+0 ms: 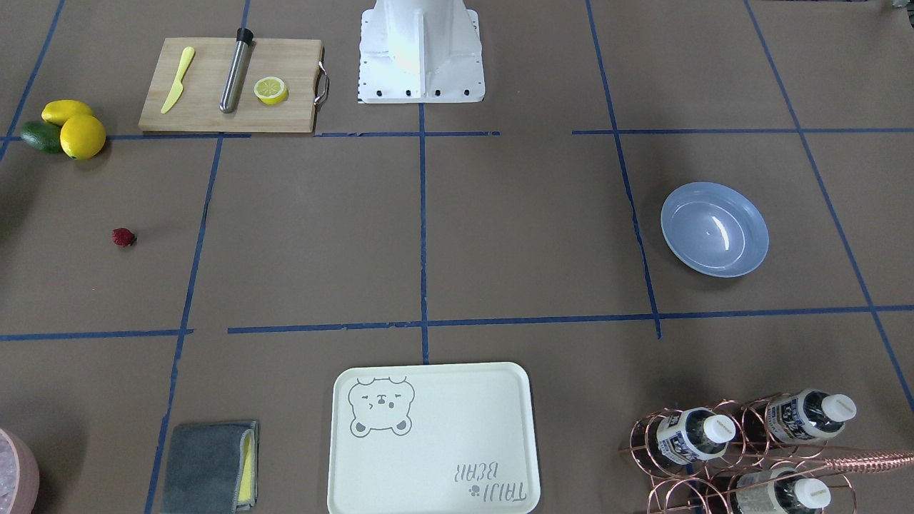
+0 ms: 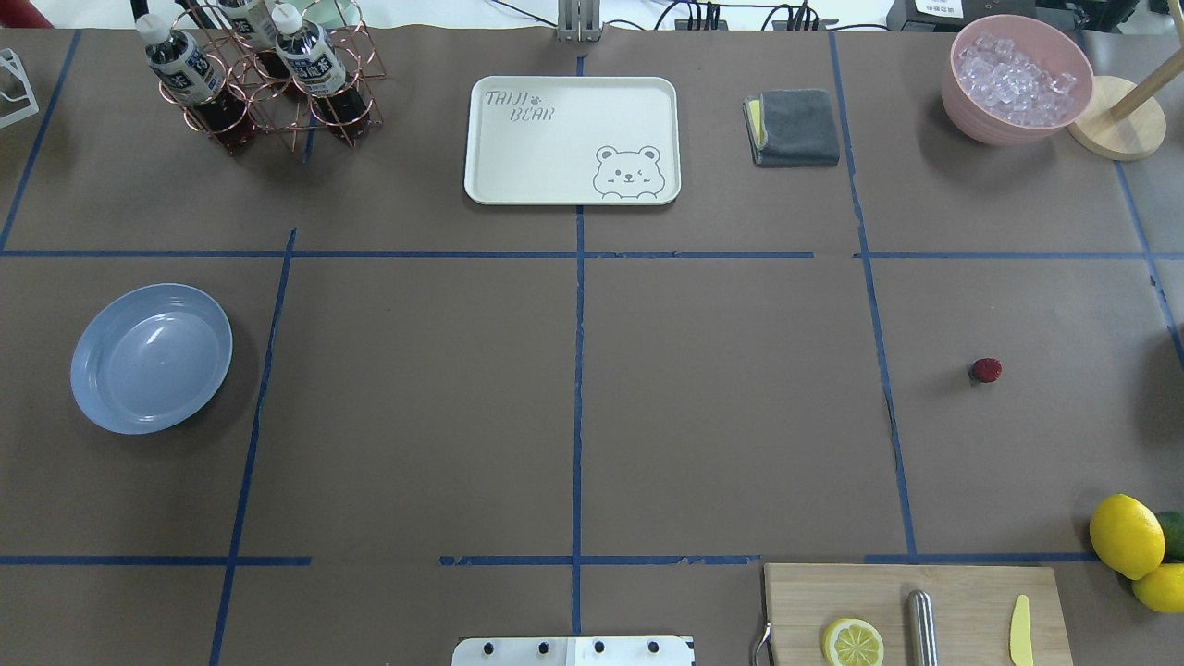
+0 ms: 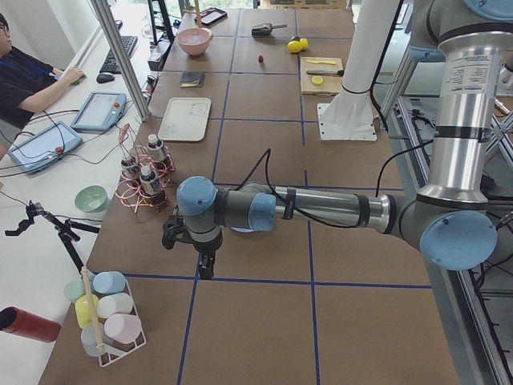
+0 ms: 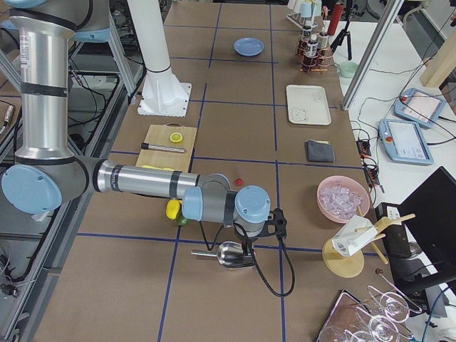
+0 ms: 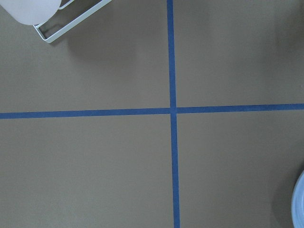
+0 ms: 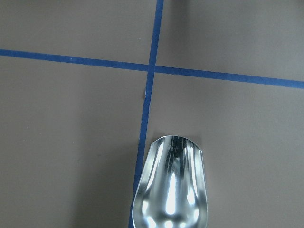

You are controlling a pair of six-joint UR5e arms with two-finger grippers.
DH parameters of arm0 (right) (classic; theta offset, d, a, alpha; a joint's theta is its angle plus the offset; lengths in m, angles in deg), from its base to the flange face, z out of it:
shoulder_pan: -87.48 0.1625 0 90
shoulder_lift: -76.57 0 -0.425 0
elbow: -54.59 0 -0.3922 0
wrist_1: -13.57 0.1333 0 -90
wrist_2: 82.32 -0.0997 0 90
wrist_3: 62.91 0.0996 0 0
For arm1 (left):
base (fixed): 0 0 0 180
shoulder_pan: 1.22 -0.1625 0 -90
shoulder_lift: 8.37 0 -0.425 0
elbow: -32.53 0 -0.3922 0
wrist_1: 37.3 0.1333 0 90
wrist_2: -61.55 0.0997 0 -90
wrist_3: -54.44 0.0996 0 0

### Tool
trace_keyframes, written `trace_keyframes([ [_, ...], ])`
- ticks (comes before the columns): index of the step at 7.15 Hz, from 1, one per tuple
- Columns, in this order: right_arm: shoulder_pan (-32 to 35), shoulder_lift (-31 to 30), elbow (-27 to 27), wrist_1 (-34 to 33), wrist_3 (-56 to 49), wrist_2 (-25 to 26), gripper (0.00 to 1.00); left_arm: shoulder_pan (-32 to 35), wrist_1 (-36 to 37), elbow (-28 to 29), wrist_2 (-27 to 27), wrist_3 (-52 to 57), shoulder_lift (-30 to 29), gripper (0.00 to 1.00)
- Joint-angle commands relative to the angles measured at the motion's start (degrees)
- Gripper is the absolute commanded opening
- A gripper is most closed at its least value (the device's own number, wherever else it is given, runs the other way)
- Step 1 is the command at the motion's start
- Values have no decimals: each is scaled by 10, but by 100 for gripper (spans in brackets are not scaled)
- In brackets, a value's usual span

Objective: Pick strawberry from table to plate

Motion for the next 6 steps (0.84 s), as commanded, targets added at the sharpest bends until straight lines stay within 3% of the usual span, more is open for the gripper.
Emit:
trace_keyframes([
  [1,-1,1,0,2,0,0,100,1,-1,0,0,1,0,100],
  [4,-1,13,9,2,15,-2,100,-1,-52,-7,2,-3,3,100],
  [6,-5,34,13,3,88,-3,100,-24,-180,-2,0,-92,44,100],
])
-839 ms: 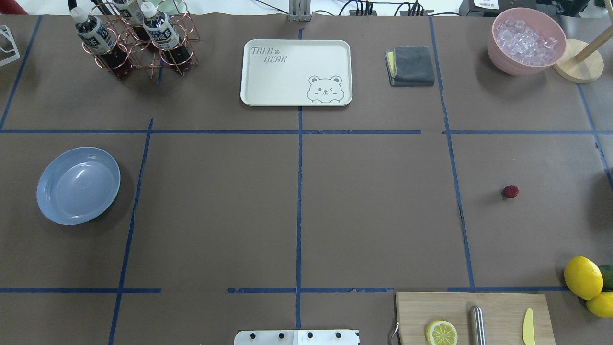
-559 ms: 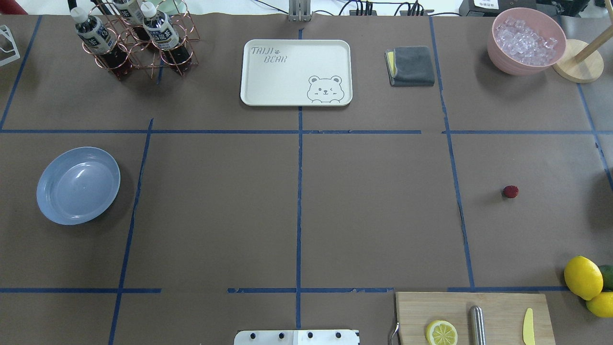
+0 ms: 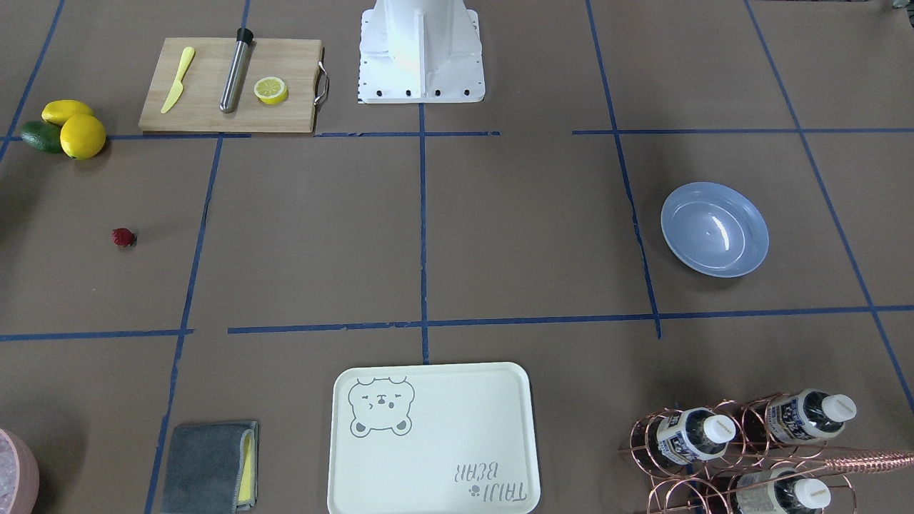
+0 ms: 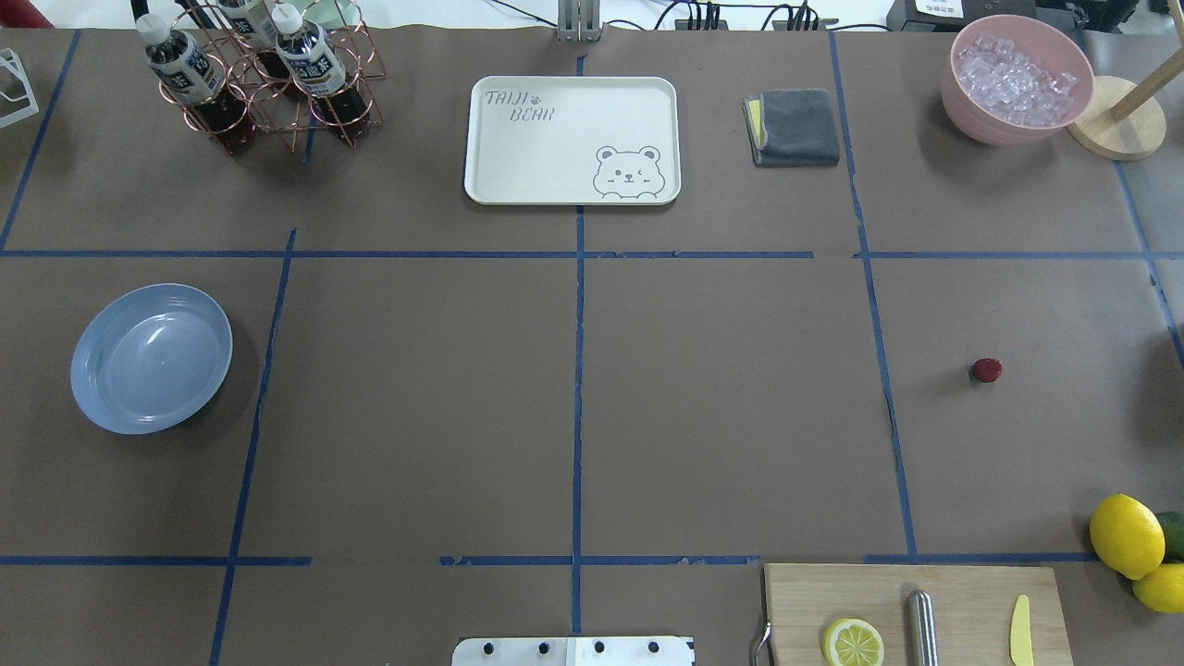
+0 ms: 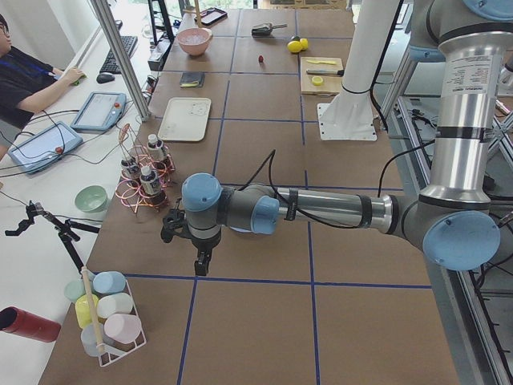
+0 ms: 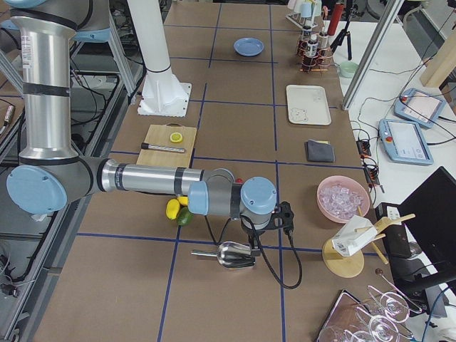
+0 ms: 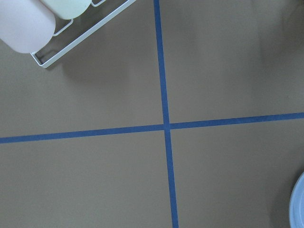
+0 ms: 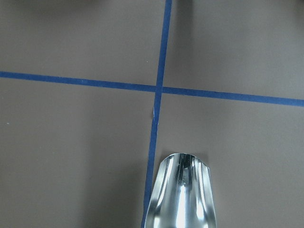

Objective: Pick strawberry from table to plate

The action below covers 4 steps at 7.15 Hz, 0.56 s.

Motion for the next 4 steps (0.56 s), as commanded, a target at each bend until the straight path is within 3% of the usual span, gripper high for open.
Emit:
trace_keyframes([
  [1,-3,13,4,2,43,0,100,-53,-169,1,-3,-135,58,100],
  [4,-26,35,-13,19,92,-10,100,-169,-407,5,0,-375,140,100],
])
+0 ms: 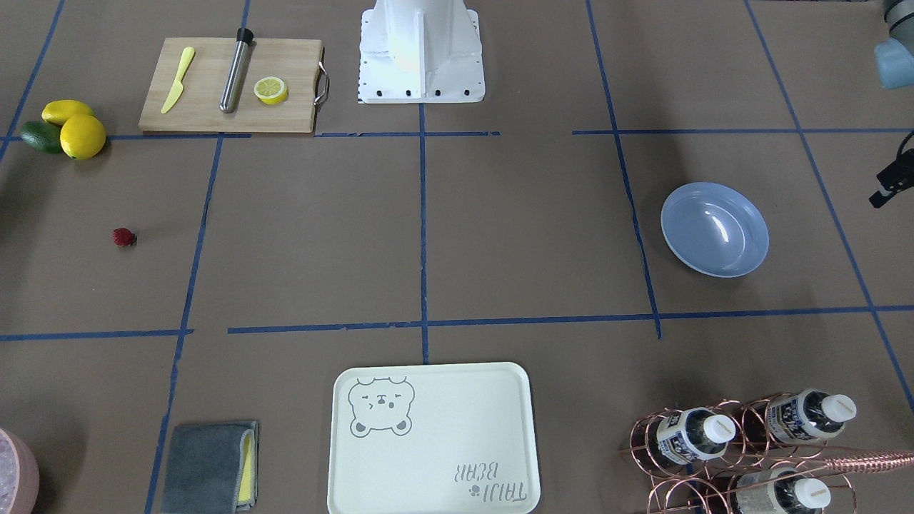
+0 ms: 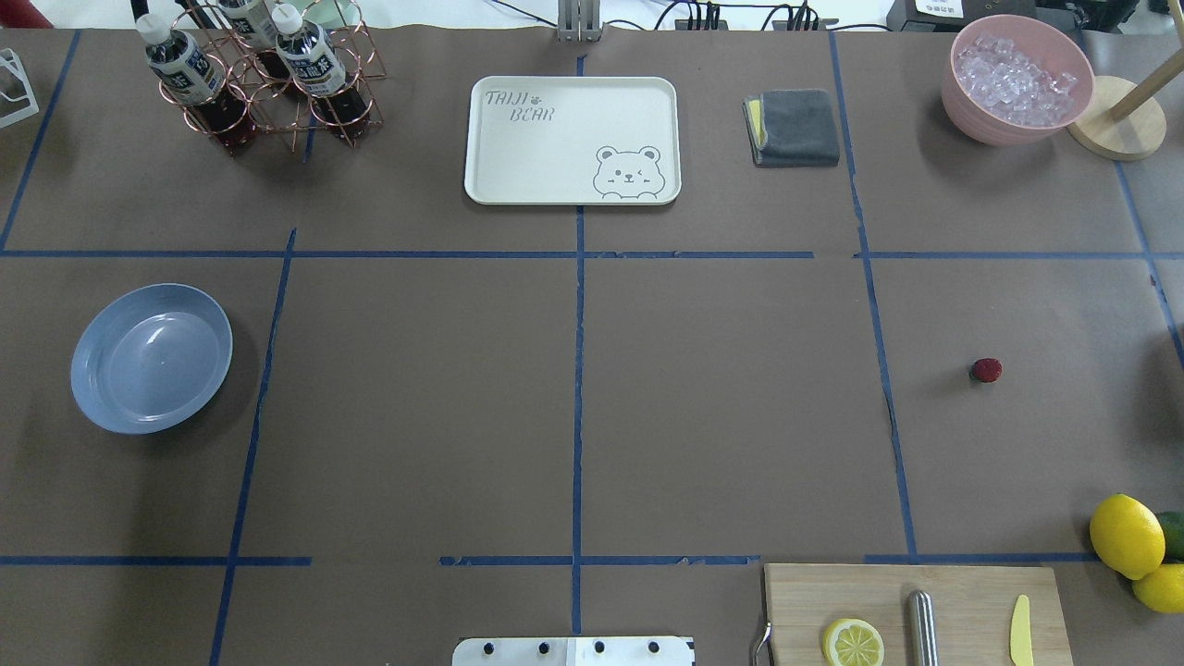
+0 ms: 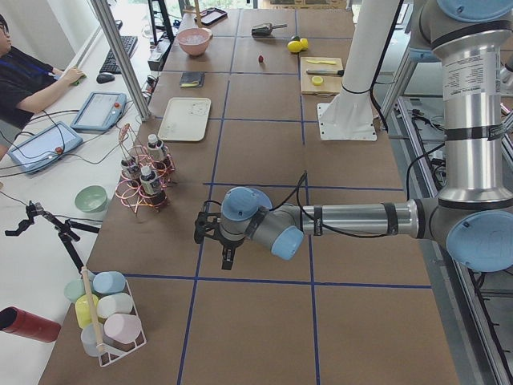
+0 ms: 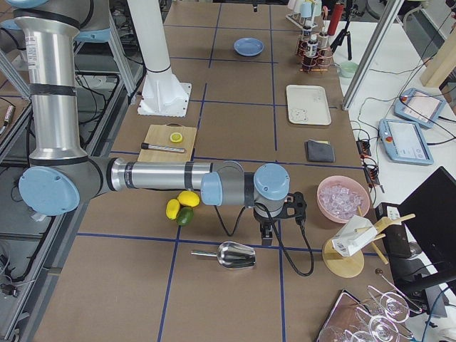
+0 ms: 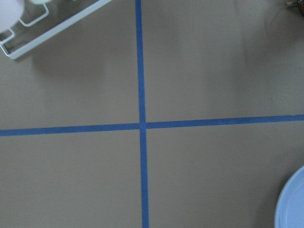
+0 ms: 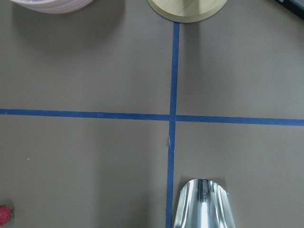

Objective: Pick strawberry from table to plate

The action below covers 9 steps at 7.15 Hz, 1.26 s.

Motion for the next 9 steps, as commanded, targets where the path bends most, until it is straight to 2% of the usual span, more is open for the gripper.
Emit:
trace_keyframes([
  [1,-12,3,-7,34,62,-12,100,-90,-158,5,6,-183,39,100],
  [2,-14,2,-7,63,82,-12,100,-142,-191,14,53,-230,39,100],
  [3,-14,2,-7,71,83,-13,100,-163,-195,21,90,-255,32,100],
  [6,-14,3,-5,71,83,-15,100,-207,-195,49,107,-301,-23,93],
  [7,-14,3,-4,71,83,-15,100,-218,-197,50,126,-301,-23,87],
  [9,-14,3,-4,71,84,-15,100,-220,-195,52,128,-300,-23,75],
])
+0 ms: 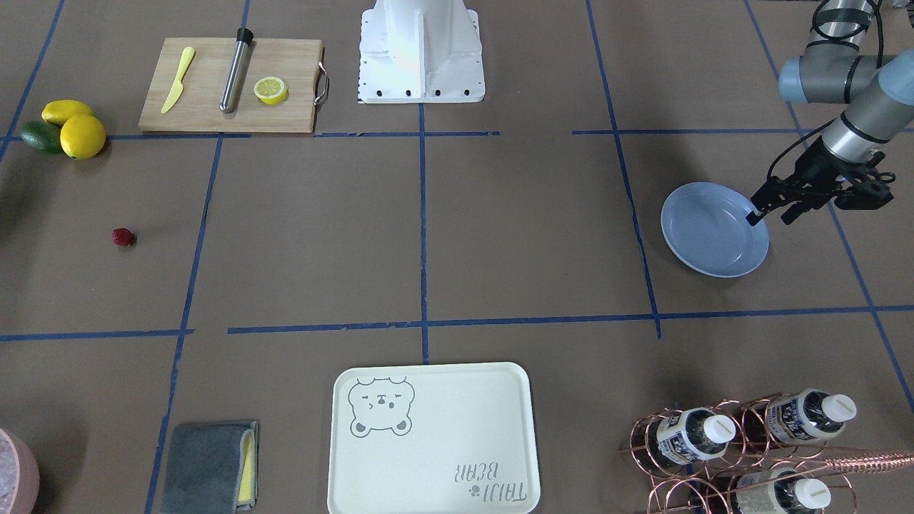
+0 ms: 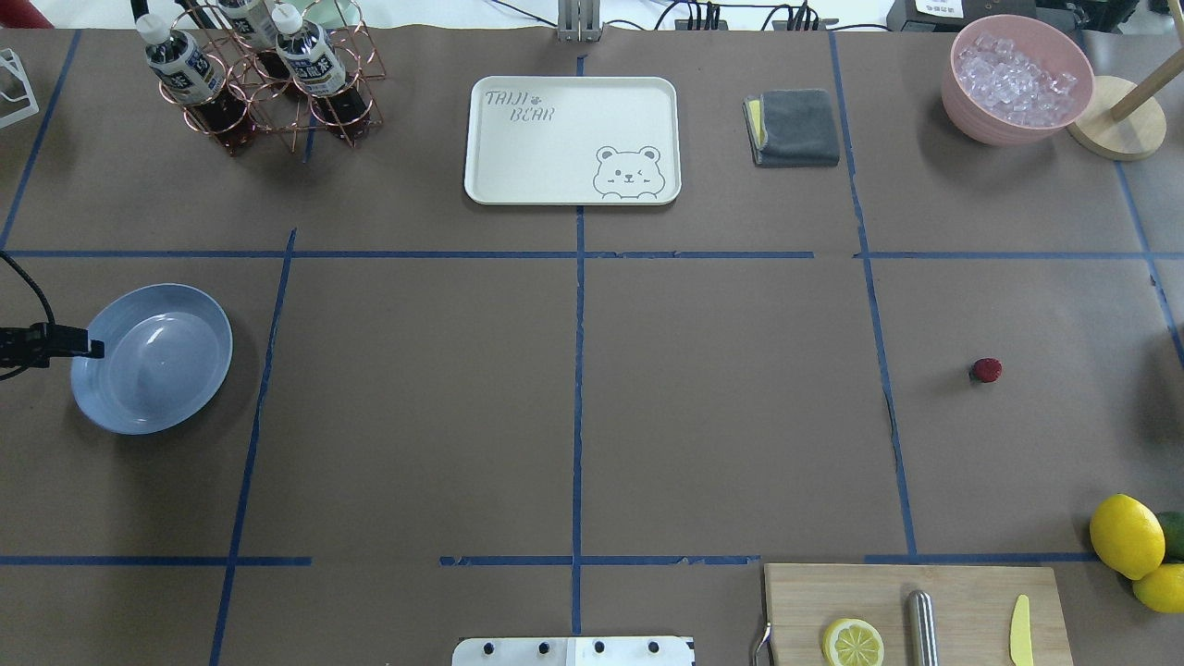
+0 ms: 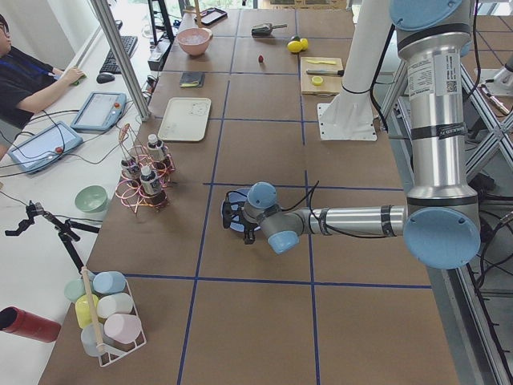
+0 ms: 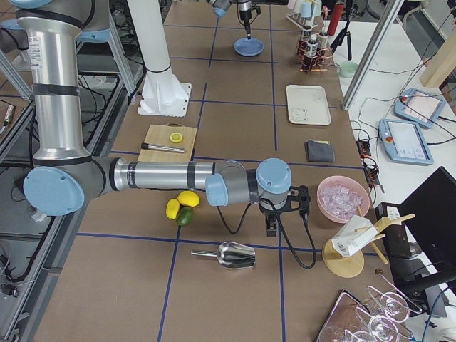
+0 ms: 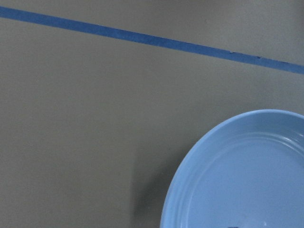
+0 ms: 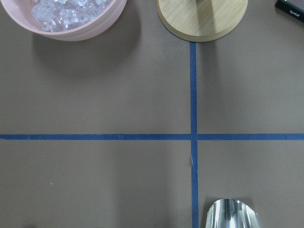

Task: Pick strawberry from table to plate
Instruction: 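Reach the left gripper to the light blue plate rim and grasp it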

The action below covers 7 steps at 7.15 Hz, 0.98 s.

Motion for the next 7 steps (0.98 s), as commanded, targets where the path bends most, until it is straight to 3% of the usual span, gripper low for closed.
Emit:
trace_keyframes([
  [1,0,0,1,0,0,-4,100,-6,1,9,4,0,-1,70],
  [4,0,0,3,0,0,-24,100,-13,2,13,4,-1,-1,45],
  [6,0,0,4,0,0,-25,100,-13,1,13,3,-1,-1,2],
  [7,0,0,4,0,0,-25,100,-13,1,12,2,0,-1,0],
])
